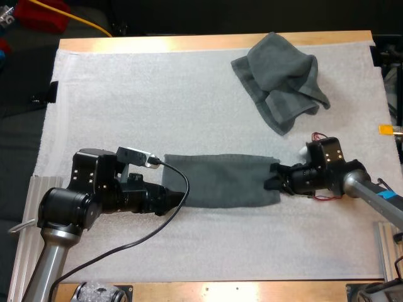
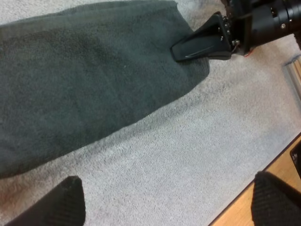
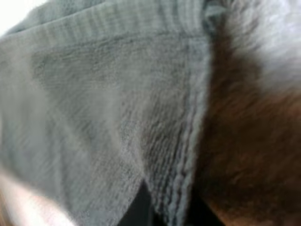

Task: Pick towel from pile, fold and stack

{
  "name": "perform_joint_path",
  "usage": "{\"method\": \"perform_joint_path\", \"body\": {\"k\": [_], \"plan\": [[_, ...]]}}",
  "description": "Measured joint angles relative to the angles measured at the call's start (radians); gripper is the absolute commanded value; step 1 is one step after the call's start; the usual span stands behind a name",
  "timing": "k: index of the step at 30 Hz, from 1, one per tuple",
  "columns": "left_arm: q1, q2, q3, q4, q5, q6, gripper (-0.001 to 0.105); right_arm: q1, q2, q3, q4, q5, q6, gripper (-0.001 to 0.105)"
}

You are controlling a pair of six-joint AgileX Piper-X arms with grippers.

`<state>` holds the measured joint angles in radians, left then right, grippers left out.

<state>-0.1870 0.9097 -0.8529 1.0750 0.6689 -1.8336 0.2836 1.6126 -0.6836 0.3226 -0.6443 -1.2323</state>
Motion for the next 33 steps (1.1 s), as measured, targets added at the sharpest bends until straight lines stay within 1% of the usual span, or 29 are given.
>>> {"method": "perform_joint_path", "body": {"k": [8,14,17,22,24,26,29,33], "plan": [[0.000,0.000,0.000,0.000,0.000,0.000,0.071,0.001,-0.067,-0.129,0.267,0.247,-0.170,0.000],[0.000,0.000,0.000,-0.014,0.000,-0.005,0.071,0.001,-0.070,-0.212,0.458,0.451,-0.283,0.000],[0.000,0.000,0.000,-0.034,0.000,-0.020,0.071,0.001,-0.070,-0.247,0.541,0.544,-0.336,0.000],[0.000,0.000,0.000,-0.042,0.000,-0.021,0.071,0.001,-0.070,-0.299,0.641,0.721,-0.382,0.000],[0.000,0.000,0.000,-0.043,0.000,-0.021,0.071,0.001,-0.070,-0.314,0.671,0.772,-0.393,0.000],[0.000,0.000,0.000,-0.043,0.000,-0.021,0.071,0.001,-0.070,-0.325,0.696,0.797,-0.395,0.000],[0.000,0.000,0.000,-0.043,0.000,-0.021,0.071,0.001,-0.081,-0.332,0.701,0.783,-0.385,0.000],[0.000,0.000,0.000,-0.051,-0.006,-0.023,0.071,0.001,-0.119,-0.333,0.701,0.674,-0.349,0.000]]}}
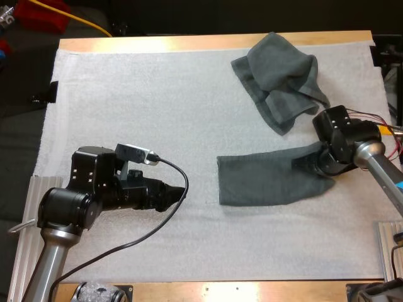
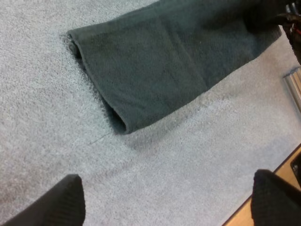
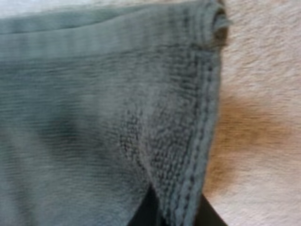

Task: Pick towel from pile, fold and stack

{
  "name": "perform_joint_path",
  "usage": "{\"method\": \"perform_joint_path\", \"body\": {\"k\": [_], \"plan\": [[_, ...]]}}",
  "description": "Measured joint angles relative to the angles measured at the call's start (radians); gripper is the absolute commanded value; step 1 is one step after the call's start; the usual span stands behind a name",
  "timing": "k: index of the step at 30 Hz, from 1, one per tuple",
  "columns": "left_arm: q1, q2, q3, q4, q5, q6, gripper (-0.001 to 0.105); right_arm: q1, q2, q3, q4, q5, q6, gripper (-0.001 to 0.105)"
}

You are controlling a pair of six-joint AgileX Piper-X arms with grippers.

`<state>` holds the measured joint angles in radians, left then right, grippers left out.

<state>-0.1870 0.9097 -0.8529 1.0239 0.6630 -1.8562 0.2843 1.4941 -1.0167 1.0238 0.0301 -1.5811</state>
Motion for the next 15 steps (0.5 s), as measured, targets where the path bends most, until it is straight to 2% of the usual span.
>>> {"method": "perform_joint_path", "body": {"k": [7,11,15], "plan": [[0.000,0.000,0.000,-0.053,0.000,-0.023,0.071,0.069,-0.025,-0.003,-0.033,-0.142,0.069,0.000],[0.000,0.000,0.000,-0.054,-0.005,-0.026,0.071,0.139,-0.025,-0.003,-0.091,-0.179,0.136,0.000],[0.000,0.000,0.000,-0.057,-0.045,-0.027,0.071,0.196,-0.025,-0.003,-0.147,-0.209,0.197,0.000]]}}
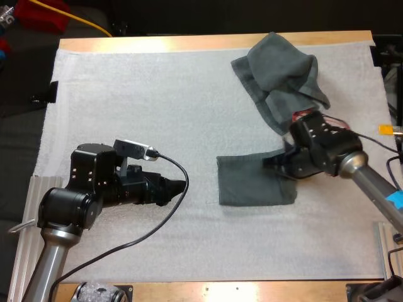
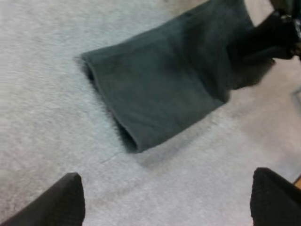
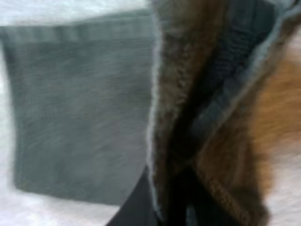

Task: Pick towel from pile, fold and stack

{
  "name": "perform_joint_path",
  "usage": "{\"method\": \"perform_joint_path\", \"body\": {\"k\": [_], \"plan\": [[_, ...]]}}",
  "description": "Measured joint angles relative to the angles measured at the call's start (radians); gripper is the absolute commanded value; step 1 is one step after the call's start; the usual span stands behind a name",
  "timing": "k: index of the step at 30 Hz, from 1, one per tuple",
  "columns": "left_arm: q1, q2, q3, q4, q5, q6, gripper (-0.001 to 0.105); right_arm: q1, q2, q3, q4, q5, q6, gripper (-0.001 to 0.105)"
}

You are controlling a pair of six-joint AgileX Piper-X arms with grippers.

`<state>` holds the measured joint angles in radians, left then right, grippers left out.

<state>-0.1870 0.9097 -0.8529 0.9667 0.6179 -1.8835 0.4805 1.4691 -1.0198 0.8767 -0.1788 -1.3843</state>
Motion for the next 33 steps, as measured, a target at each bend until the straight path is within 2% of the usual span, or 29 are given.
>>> {"method": "perform_joint_path", "body": {"k": [11,22,33], "plan": [[0.000,0.000,0.000,-0.002,-0.002,-0.001,0.071,0.082,0.069,-0.002,-0.123,-0.099,0.132,0.000],[0.000,0.000,0.000,-0.002,-0.002,-0.001,0.071,0.134,0.166,-0.004,-0.228,-0.109,0.248,0.000],[0.000,0.000,0.000,-0.002,-0.002,-0.001,0.071,0.172,0.241,-0.004,-0.284,-0.125,0.300,0.000]]}}
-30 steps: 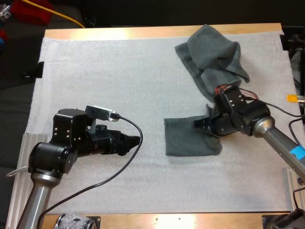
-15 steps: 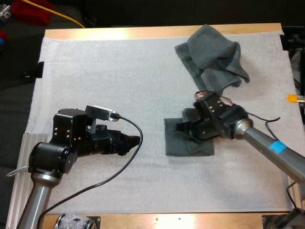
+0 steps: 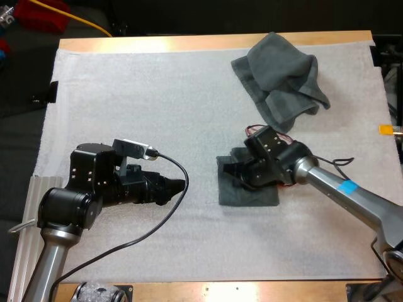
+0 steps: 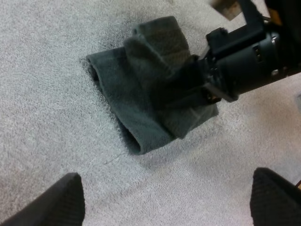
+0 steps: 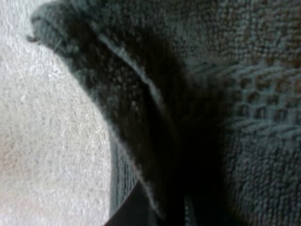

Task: Pick towel from pile, fold and stack

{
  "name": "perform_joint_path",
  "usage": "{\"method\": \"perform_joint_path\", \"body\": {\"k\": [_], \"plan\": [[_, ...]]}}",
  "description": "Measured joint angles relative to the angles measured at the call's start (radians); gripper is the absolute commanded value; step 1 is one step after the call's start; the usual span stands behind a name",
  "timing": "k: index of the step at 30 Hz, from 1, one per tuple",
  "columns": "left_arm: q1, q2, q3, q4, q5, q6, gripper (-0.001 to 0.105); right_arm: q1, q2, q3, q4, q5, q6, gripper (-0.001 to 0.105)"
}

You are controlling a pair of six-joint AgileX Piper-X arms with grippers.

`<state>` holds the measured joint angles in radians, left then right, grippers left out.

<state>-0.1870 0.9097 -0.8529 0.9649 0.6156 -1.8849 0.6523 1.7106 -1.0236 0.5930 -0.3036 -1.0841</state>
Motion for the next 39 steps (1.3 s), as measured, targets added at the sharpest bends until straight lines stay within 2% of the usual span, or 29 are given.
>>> {"method": "perform_joint_path", "body": {"k": [6,9,14,17,26,32,35,39], "plan": [[0.000,0.000,0.000,0.000,0.002,0.000,0.071,0.003,0.032,0.000,-0.016,0.004,0.025,0.000],[0.000,0.000,0.000,0.000,0.002,0.000,0.071,0.003,0.032,0.000,-0.034,-0.001,0.026,0.007],[0.000,0.000,0.000,0.000,0.002,0.000,0.071,0.003,0.032,0.000,-0.088,-0.093,0.026,0.048],[0.000,0.000,0.000,0.000,0.002,0.000,0.071,0.012,0.030,0.000,-0.125,-0.131,0.026,0.061],[0.000,0.000,0.000,0.000,0.004,0.000,0.071,0.094,0.004,0.000,-0.169,-0.139,0.030,0.061],[0.000,0.000,0.000,0.000,0.012,0.000,0.071,0.107,0.010,0.000,-0.171,-0.130,0.033,0.061],[0.000,0.000,0.000,0.000,0.019,0.000,0.071,0.107,-0.004,0.000,-0.164,-0.084,0.026,0.061],[0.000,0.000,0.000,0.000,0.019,0.000,0.071,0.107,-0.074,0.000,-0.126,0.027,-0.001,0.061]]}}
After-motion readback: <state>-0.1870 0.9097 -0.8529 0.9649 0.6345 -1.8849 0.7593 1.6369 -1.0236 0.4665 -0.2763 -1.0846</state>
